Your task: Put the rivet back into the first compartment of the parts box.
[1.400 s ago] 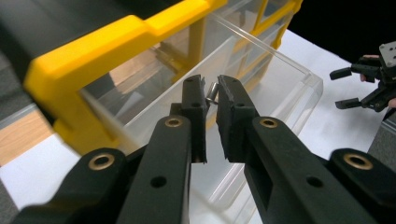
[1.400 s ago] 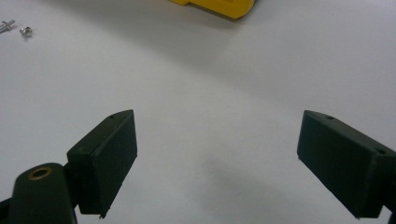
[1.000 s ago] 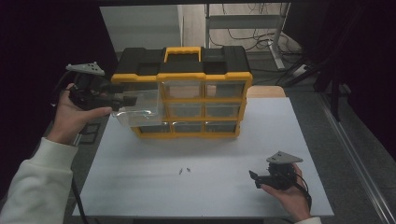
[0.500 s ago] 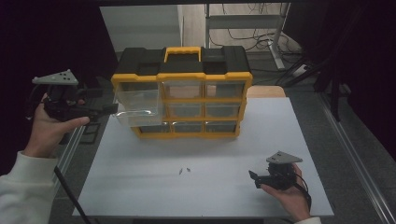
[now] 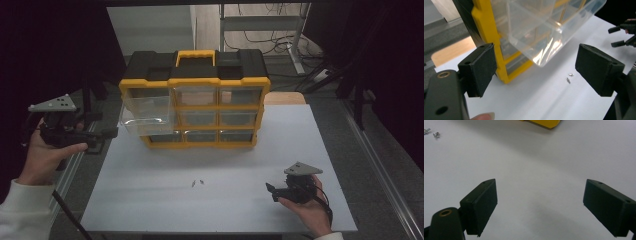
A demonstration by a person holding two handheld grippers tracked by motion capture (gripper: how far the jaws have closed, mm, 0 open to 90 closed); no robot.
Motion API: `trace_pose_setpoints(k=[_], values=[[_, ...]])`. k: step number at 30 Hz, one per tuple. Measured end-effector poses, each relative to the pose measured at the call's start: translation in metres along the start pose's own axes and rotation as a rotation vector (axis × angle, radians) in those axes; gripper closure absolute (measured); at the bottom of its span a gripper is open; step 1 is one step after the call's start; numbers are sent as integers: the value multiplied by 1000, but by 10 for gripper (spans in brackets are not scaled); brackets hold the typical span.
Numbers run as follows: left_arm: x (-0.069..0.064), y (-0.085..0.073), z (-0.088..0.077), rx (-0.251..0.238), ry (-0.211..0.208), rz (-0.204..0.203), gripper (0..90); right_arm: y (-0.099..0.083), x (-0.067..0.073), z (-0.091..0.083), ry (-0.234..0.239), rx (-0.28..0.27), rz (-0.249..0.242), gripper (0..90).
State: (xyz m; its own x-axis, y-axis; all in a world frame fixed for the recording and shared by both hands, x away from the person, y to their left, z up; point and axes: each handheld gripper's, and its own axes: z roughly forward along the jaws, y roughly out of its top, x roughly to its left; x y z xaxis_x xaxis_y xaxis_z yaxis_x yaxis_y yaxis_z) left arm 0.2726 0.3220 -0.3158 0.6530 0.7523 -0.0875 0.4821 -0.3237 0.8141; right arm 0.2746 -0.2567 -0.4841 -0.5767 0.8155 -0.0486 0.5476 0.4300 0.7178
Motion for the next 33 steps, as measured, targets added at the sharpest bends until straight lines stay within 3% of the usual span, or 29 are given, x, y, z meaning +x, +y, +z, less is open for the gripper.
trace_pose_setpoints(k=[6,12,17,24,30,33], values=[[-4,-19,17,24,1,8,187,0,0,0,1,0,0,124],[-8,-45,44,64,-27,1,190,0,1,1,1,1,-5,124],[-11,-64,66,104,-14,4,197,0,1,1,-1,1,-4,124],[-23,-81,98,157,-49,19,198,0,2,1,0,4,-5,124],[-33,-86,120,199,-70,35,200,0,1,1,-2,1,-7,124],[-44,-88,142,240,-86,59,201,0,1,0,-2,0,-4,124]])
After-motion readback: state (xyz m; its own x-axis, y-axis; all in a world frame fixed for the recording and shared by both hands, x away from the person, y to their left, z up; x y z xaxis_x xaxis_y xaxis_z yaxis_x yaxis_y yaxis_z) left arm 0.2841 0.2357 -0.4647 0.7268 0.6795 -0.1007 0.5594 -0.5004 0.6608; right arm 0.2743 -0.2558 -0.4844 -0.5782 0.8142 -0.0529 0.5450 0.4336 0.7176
